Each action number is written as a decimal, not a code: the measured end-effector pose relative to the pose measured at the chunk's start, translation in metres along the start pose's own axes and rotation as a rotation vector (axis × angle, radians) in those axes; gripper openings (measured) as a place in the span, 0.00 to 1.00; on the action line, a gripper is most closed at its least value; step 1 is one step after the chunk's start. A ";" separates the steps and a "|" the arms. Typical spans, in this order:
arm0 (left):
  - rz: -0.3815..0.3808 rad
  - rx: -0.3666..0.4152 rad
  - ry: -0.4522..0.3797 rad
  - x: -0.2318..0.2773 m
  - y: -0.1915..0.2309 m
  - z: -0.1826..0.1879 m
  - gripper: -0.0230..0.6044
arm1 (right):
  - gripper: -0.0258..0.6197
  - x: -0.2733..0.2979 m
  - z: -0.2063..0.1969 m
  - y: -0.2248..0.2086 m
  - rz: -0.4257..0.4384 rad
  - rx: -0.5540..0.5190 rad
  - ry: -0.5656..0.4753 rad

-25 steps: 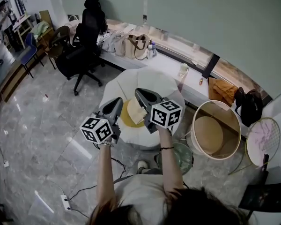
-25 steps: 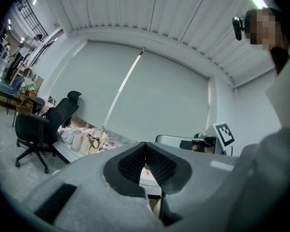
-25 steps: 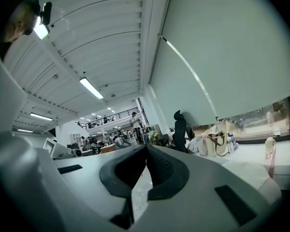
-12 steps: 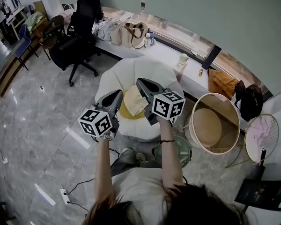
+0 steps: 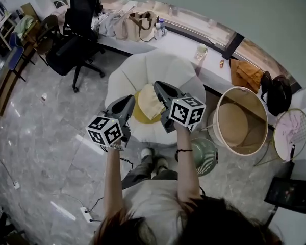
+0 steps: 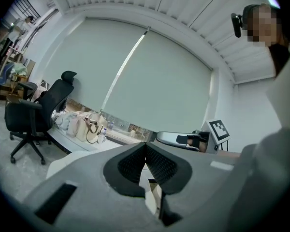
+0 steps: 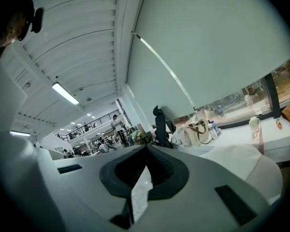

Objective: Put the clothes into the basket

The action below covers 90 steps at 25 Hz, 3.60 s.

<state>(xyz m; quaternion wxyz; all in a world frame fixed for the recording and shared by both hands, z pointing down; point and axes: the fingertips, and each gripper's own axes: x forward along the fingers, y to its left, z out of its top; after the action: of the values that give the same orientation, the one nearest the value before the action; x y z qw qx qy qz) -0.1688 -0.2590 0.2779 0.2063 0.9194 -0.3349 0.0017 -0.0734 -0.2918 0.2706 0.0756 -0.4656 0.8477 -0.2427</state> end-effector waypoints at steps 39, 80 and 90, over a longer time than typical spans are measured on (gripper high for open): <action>-0.119 -0.181 0.272 0.075 0.072 -0.096 0.05 | 0.05 0.058 -0.080 -0.104 -0.176 0.145 0.134; -0.086 -0.382 0.486 0.142 0.197 -0.320 0.05 | 0.05 0.124 -0.344 -0.258 -0.149 0.208 0.637; -0.058 -0.409 0.489 0.155 0.235 -0.369 0.05 | 0.05 0.154 -0.390 -0.298 -0.156 0.206 0.663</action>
<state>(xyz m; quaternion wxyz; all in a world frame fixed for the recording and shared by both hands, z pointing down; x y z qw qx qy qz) -0.1432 -0.3764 0.7264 0.4614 0.8403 -0.2422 0.1495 -0.0729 -0.4201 0.7688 -0.1760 -0.4147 0.7591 -0.4699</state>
